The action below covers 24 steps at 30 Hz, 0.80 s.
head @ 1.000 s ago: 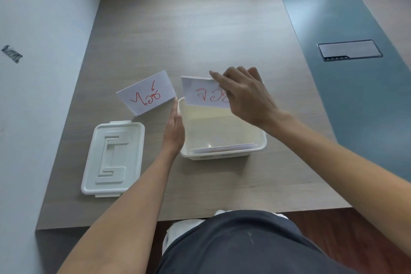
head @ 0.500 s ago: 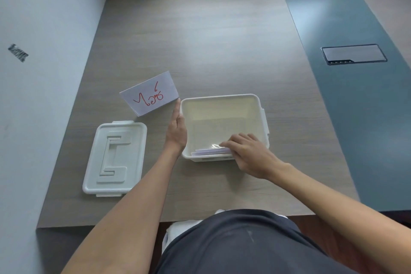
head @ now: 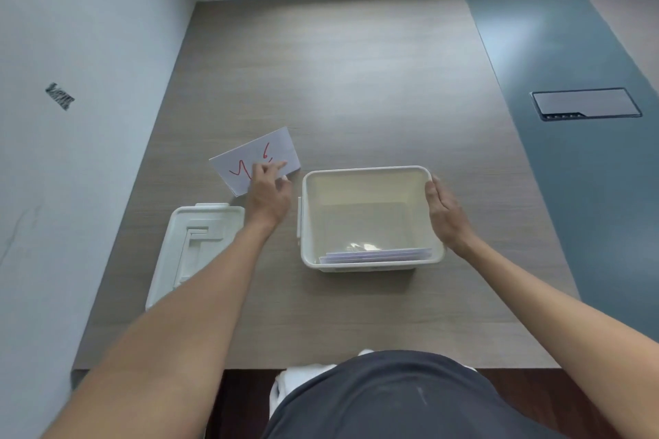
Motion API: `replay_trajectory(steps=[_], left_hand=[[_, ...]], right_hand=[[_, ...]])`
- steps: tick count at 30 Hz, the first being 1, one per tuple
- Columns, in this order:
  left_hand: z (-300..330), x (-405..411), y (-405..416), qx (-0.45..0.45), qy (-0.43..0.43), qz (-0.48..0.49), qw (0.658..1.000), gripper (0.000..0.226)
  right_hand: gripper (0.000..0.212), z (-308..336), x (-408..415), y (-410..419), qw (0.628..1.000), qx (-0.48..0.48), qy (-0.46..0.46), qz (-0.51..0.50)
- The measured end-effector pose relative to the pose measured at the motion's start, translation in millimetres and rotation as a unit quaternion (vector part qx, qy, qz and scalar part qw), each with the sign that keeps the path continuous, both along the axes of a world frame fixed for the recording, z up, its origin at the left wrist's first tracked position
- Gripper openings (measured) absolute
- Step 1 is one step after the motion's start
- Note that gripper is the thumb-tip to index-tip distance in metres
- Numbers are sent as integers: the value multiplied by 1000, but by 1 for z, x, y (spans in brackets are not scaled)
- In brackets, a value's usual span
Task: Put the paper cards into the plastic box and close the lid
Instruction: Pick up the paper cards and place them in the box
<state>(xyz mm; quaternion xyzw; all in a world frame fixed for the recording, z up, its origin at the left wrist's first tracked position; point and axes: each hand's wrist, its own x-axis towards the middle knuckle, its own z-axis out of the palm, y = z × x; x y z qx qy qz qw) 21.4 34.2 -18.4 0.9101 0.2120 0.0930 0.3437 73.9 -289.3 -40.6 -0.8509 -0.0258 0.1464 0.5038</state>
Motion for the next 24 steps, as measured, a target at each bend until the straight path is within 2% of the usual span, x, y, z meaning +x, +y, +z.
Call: replay_trajectory(steps=[2, 6, 8, 10, 15, 19, 24], left_hand=[[2, 10, 27, 93, 2, 10, 996, 40], [1, 22, 69, 196, 107, 30, 974, 49], [-2, 28, 83, 202, 134, 28, 970, 50], [-3, 33, 92, 211, 126, 28, 969, 45], [-4, 39, 100, 193, 125, 37, 973, 23], [4, 38, 92, 123, 74, 9, 990, 21], [53, 52, 73, 132, -1, -50, 990, 23]], right_hand=[[51, 1, -4, -1, 999, 32, 13, -10], [43, 5, -7, 1, 998, 57, 13, -18], [42, 9, -6, 2, 998, 63, 13, -23], [42, 8, -6, 3, 998, 56, 11, -28], [42, 3, -5, 2, 997, 56, 9, -43], [42, 1, -4, 1, 996, 64, 19, -53], [41, 6, -5, 2, 996, 61, 35, -57]])
